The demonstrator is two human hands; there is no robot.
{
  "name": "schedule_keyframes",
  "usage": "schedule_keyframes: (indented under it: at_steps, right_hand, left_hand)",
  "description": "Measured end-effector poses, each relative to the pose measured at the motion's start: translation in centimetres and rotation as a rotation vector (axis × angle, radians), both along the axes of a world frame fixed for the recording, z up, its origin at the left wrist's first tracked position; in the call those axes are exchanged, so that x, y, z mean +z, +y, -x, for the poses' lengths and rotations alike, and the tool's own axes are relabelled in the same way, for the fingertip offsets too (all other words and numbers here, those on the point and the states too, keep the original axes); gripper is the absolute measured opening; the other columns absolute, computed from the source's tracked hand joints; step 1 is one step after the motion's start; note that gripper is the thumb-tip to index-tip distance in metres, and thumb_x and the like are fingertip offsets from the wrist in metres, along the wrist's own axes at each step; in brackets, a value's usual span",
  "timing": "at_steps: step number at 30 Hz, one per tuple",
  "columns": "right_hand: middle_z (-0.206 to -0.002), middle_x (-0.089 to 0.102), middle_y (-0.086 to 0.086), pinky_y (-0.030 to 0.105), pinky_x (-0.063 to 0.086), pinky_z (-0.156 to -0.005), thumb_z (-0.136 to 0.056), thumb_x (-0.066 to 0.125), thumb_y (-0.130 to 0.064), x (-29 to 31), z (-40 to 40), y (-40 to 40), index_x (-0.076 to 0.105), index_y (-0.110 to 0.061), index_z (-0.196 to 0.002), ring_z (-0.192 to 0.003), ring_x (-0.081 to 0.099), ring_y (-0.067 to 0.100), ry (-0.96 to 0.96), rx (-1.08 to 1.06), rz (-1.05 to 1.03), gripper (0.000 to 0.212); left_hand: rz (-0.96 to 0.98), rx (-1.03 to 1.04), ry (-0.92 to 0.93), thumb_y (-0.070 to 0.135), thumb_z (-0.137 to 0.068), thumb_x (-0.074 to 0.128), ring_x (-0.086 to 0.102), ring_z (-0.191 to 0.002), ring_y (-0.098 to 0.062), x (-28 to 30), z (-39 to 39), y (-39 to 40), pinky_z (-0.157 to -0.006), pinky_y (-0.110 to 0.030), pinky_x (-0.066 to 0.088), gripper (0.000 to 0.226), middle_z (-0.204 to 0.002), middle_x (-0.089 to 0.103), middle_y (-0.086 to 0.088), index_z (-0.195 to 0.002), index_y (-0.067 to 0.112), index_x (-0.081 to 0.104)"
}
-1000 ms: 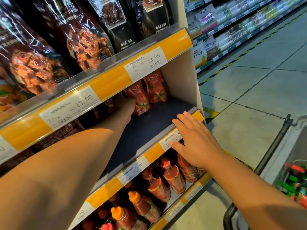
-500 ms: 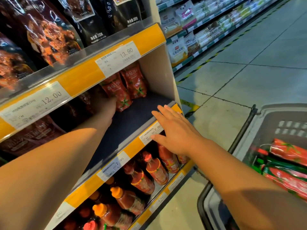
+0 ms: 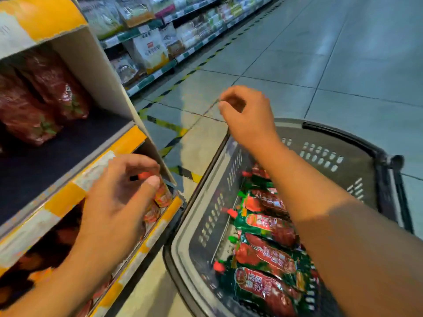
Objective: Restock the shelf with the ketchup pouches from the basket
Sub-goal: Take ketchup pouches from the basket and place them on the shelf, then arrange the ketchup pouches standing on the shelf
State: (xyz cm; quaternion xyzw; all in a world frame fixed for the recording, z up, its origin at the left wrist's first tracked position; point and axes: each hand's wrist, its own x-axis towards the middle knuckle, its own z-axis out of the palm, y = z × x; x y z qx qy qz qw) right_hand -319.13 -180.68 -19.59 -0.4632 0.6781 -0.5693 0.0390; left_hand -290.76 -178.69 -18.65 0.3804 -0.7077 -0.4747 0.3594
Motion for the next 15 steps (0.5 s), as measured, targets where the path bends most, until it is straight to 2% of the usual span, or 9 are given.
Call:
schedule_keyframes:
  at_steps: [1, 2, 3, 5, 7, 9, 11, 13, 15]
  right_hand:
    - [-0.077, 0.075, 0.004, 0.043, 0.059, -0.074, -0.083, 0.067, -0.018, -0.4, 1.7, 0.8, 0.077, -0.013, -0.088, -0.075, 0.071, 0.024, -0.048, -0.059, -0.012, 0.012]
    - [-0.075, 0.075, 0.005, 0.043, 0.059, -0.075, -0.081, 0.067, -0.018, -0.8, 3.5, 1.6, 0.077, -0.015, -0.086, -0.075, 0.072, 0.025, -0.083, -0.117, -0.031, 0.012]
    - [-0.075, 0.074, 0.004, 0.043, 0.06, -0.076, -0.079, 0.067, -0.017, -1.3, 5.1, 2.5, 0.077, -0.017, -0.085, -0.075, 0.072, 0.025, -0.105, -0.182, -0.065, 0.012]
    - [-0.08, 0.074, 0.001, 0.037, 0.058, -0.081, -0.08, 0.068, -0.01, -2.8, 8.3, 4.2, 0.079, -0.017, -0.089, -0.08, 0.069, 0.02, -0.142, -0.305, -0.183, 0.015]
    - [-0.088, 0.075, 0.008, 0.033, 0.053, -0.081, -0.087, 0.065, -0.007, -4.7, 10.5, 6.1, 0.078, -0.01, -0.09, -0.087, 0.068, 0.022, -0.178, -0.406, -0.314, 0.014]
    - [-0.087, 0.073, 0.019, 0.034, 0.048, -0.071, -0.093, 0.06, -0.009, -6.9, 11.9, 7.9, 0.074, -0.001, -0.085, -0.086, 0.067, 0.029, -0.26, -0.453, -0.446, 0.018]
    - [-0.084, 0.07, 0.024, 0.038, 0.052, -0.068, -0.088, 0.059, -0.01, -8.9, 12.6, 9.5, 0.07, 0.004, -0.082, -0.082, 0.067, 0.033, -0.355, -0.482, -0.539, 0.019]
    - [-0.087, 0.069, 0.02, 0.041, 0.053, -0.07, -0.08, 0.059, -0.016, -10.9, 13.2, 10.5, 0.069, 0.0, -0.082, -0.083, 0.066, 0.032, -0.402, -0.478, -0.642, 0.019]
    - [-0.1, 0.07, 0.014, 0.035, 0.048, -0.069, -0.086, 0.062, -0.018, -12.8, 13.7, 11.0, 0.069, -0.003, -0.093, -0.092, 0.066, 0.03, -0.442, -0.459, -0.767, 0.018]
  left_hand:
    - [0.079, -0.052, -0.039, 0.023, -0.1, 0.068, 0.06, -0.071, -0.024, -0.3, 1.7, 0.1, -0.05, -0.014, 0.044, 0.016, -0.103, 0.07, -0.002, -0.115, 0.025, 0.064]
    - [0.158, -0.096, -0.063, 0.017, -0.099, 0.069, 0.065, -0.078, -0.018, -0.5, 3.5, 0.3, -0.057, -0.015, 0.05, 0.014, -0.104, 0.071, 0.002, -0.111, 0.024, 0.066]
    - [0.214, -0.138, -0.087, 0.013, -0.098, 0.069, 0.068, -0.087, -0.011, -0.8, 5.0, 0.3, -0.071, -0.014, 0.051, 0.014, -0.105, 0.07, 0.003, -0.107, 0.023, 0.067]
    - [0.292, -0.227, -0.174, 0.011, -0.097, 0.069, 0.066, -0.101, -0.008, -1.6, 8.0, 0.6, -0.087, -0.017, 0.048, 0.014, -0.105, 0.068, 0.007, -0.105, 0.022, 0.066]
    - [0.417, -0.277, -0.297, 0.018, -0.097, 0.069, 0.062, -0.106, -0.011, -3.1, 9.9, 0.2, -0.092, -0.024, 0.046, 0.013, -0.108, 0.065, 0.007, -0.108, 0.022, 0.065]
    - [0.548, -0.333, -0.442, 0.023, -0.097, 0.069, 0.058, -0.116, -0.016, -4.7, 11.0, -0.8, -0.1, -0.027, 0.043, 0.024, -0.118, 0.061, 0.004, -0.12, 0.019, 0.062]
    - [0.598, -0.348, -0.571, 0.031, -0.098, 0.067, 0.052, -0.127, -0.021, -6.1, 11.5, -2.0, -0.108, -0.034, 0.041, 0.042, -0.133, 0.053, 0.0, -0.136, 0.019, 0.055]
    - [0.576, -0.33, -0.634, 0.04, -0.098, 0.064, 0.046, -0.135, -0.023, -7.0, 11.6, -2.7, -0.113, -0.038, 0.04, 0.058, -0.143, 0.046, -0.001, -0.149, 0.02, 0.045]
    - [0.518, -0.326, -0.635, 0.045, -0.098, 0.061, 0.041, -0.141, -0.022, -7.4, 11.7, -2.9, -0.116, -0.038, 0.037, 0.069, -0.151, 0.04, -0.001, -0.157, 0.019, 0.035]
